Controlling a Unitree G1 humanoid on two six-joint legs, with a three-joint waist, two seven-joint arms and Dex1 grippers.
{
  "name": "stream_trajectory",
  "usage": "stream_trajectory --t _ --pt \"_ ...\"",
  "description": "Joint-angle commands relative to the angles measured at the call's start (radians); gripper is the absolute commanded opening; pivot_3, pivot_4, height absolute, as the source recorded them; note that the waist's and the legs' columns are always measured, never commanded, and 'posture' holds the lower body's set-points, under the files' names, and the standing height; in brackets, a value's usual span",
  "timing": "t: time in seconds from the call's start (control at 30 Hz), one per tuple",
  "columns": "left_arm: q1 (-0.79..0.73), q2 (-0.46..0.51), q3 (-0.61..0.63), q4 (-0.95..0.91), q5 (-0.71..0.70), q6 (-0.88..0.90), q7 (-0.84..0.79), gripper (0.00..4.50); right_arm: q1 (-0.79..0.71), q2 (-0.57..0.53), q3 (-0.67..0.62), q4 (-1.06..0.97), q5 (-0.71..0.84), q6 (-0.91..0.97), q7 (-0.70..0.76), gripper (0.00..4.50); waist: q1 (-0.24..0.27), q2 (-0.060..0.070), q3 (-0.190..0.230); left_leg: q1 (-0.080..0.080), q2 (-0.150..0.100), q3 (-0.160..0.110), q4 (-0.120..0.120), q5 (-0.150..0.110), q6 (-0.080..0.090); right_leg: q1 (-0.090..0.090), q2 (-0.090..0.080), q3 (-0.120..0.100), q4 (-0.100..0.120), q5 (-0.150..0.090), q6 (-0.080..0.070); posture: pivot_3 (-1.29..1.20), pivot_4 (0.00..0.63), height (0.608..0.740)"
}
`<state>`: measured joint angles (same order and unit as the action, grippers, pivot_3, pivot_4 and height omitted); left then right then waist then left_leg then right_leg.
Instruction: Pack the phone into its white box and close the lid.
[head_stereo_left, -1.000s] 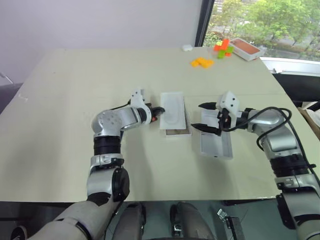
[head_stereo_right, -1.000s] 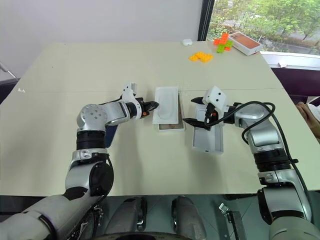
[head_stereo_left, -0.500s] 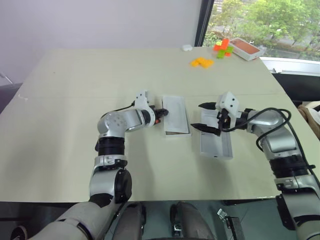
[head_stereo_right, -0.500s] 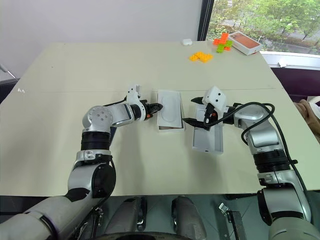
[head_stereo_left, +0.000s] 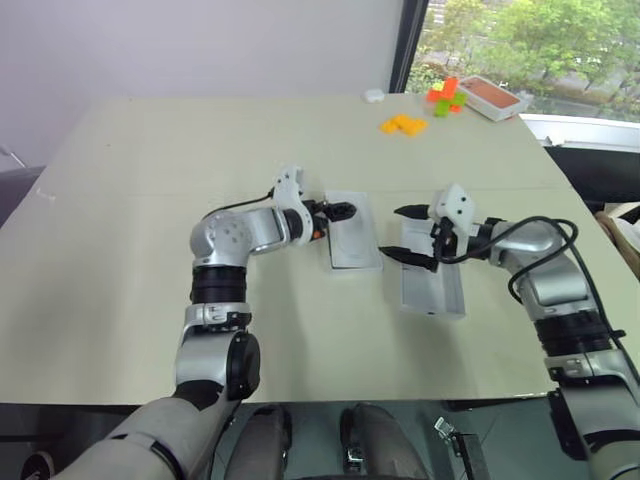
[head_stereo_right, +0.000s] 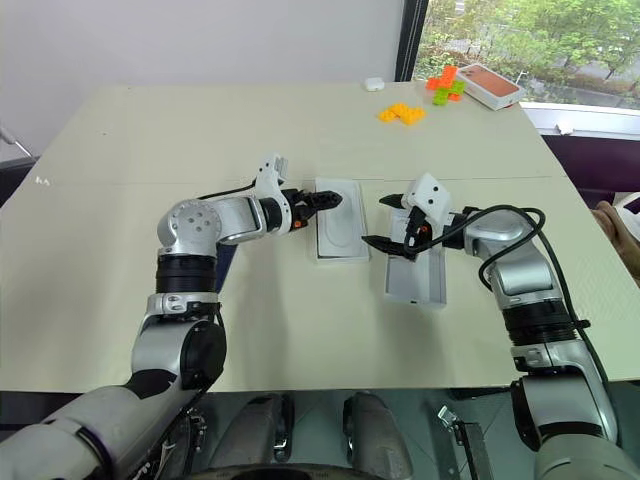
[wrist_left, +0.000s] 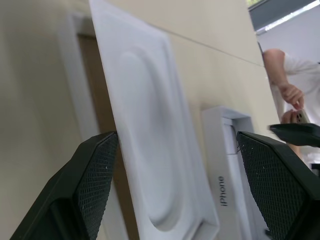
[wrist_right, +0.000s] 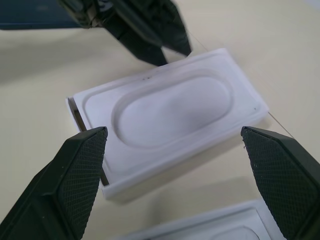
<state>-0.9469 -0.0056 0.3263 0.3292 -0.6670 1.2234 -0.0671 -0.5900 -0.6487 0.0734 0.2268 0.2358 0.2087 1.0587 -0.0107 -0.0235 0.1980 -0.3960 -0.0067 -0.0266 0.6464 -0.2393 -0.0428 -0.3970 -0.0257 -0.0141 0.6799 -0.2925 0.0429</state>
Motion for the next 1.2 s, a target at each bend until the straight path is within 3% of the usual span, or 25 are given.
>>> stream_trajectory --t 0.03,0.1,0.17,0.33,0.6,0.7,0.9,0.93,1.2 --pt "-0.017 0.038 -0.059 -0.102 -0.028 0.048 -0.07 3.97 -0.025 0.001 -0.019 -0.015 0.0 -0.016 -0.006 4.5 -0.001 0.0 0.0 0.0 0.0 0.0 0.0 0.0 0.0 0.0 0.0 0.0 0.0 0.0 0.0 0.0 0.15 0.74" --pt "-0.013 0.076 -0.083 -0.147 -0.047 0.103 -0.112 3.97 -0.027 0.004 -0.02 -0.013 0.002 -0.006 -0.006 4.5 -0.002 0.0 0.0 0.0 0.0 0.0 0.0 0.001 -0.001 0.0 0.0 0.0 0.0 0.0 0.0 0.0 0.15 0.74" --pt "0.011 0.17 -0.196 -0.222 -0.005 0.07 -0.197 3.97 -0.033 0.007 -0.02 -0.005 -0.003 -0.001 -0.013 4.5 -0.005 0.0 0.0 0.0 0.0 0.0 -0.001 0.001 -0.002 -0.001 0.0 0.0 0.0 0.0 0.0 0.0 0.15 0.74" --pt "0.058 0.313 -0.294 -0.305 0.031 -0.007 -0.33 3.97 -0.049 0.022 -0.016 0.006 -0.014 0.007 -0.035 4.5 -0.003 0.0 0.0 0.002 0.0 0.0 -0.003 0.003 -0.004 0.0 0.0 0.0 0.0 0.0 0.0 0.0 0.15 0.74" --pt "0.181 0.489 -0.305 -0.39 0.184 -0.411 -0.477 3.97 -0.077 0.053 0.007 -0.003 -0.039 0.026 -0.056 4.5 0.0 0.001 0.001 0.0 0.0 0.0 -0.003 0.002 -0.004 -0.002 0.0 0.001 0.0 0.0 -0.001 0.0 0.15 0.74" --pt "0.261 0.549 -0.211 -0.4 0.152 -0.501 -0.561 4.03 -0.123 0.094 0.029 0.044 -0.073 0.028 -0.099 3.56 -0.008 0.001 0.001 0.0 0.0 0.001 -0.003 -0.002 0.004 -0.002 0.0 0.002 0.0 0.0 -0.001 0.0 0.15 0.74" --pt "0.392 0.598 -0.147 -0.434 0.146 -0.6 -0.632 4.03 -0.203 0.155 0.117 0.187 -0.226 -0.072 -0.203 0.39 0.0 0.001 0.001 -0.004 0.002 0.001 -0.002 -0.002 0.005 -0.006 0.001 0.002 0.0 0.0 -0.002 0.0 0.15 0.74" --pt "0.403 0.598 -0.146 -0.445 0.146 -0.605 -0.632 4.03 -0.208 0.163 0.128 0.2 -0.235 -0.078 -0.201 0.06 0.002 0.001 0.001 -0.007 0.002 0.001 0.0 -0.003 0.005 -0.009 0.0 0.002 0.0 0.0 -0.002 0.0 0.15 0.74" --pt "0.499 0.605 -0.147 -0.527 0.148 -0.652 -0.658 4.03 -0.194 0.177 0.239 0.198 -0.312 -0.082 -0.124 0.06 -0.002 0.001 0.001 -0.012 0.001 0.002 0.002 -0.005 0.009 -0.013 -0.001 0.002 -0.001 0.0 -0.001 0.0 0.15 0.74"
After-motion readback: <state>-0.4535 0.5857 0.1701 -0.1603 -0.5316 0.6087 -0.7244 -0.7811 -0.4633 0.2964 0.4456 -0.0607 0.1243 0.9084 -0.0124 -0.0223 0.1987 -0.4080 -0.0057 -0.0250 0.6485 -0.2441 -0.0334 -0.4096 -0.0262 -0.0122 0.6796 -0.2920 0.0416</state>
